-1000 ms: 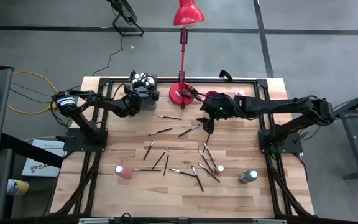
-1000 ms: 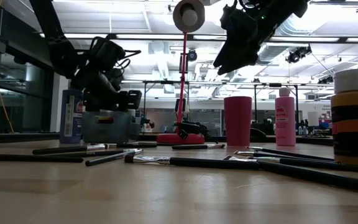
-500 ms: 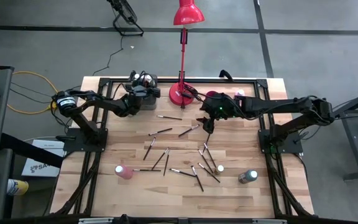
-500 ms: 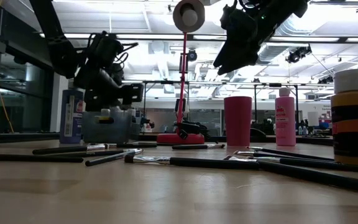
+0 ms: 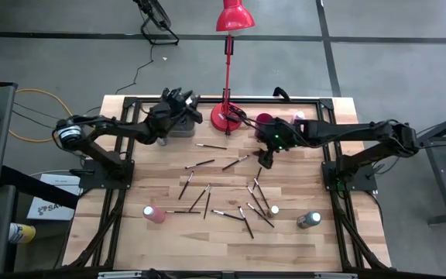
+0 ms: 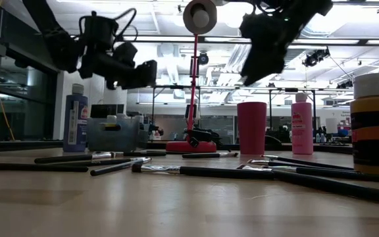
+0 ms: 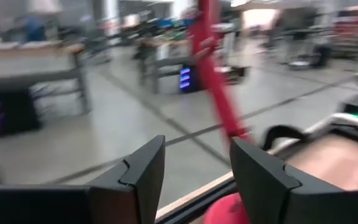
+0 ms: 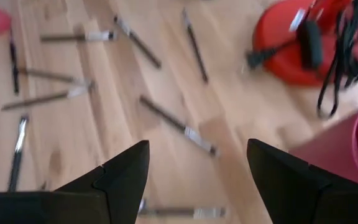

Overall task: Pick & Place Paint Supplies
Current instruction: Put the small dark yellow black paint bottle into the bin

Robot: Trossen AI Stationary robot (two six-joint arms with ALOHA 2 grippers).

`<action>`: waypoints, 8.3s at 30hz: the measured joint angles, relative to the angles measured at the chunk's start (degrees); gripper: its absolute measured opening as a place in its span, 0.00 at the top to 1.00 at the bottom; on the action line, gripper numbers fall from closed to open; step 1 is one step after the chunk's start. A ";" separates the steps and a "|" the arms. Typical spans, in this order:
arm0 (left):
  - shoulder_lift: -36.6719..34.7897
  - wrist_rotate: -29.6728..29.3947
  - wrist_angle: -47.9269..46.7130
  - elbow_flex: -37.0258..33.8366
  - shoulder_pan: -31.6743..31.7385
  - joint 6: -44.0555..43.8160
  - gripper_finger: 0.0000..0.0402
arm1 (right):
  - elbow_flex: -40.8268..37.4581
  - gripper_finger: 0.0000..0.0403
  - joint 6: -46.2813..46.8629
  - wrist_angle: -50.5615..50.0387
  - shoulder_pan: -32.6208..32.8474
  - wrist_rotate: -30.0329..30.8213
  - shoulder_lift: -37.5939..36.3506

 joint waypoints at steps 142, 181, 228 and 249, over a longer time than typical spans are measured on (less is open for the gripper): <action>-3.77 41.61 -45.23 30.08 -15.43 -4.72 0.36 | 12.68 0.68 0.27 16.23 2.37 -10.47 13.69; -1.65 38.66 -44.93 30.08 -15.41 -6.22 0.72 | 12.63 0.62 -6.69 19.33 -0.39 -12.12 14.37; -26.26 31.56 -32.85 -0.79 17.88 6.12 0.72 | 12.68 0.34 -4.99 0.80 -4.13 -3.72 1.96; -24.03 62.86 -22.15 -13.46 39.91 7.59 0.72 | 12.65 0.34 -2.42 1.80 -4.09 1.36 1.96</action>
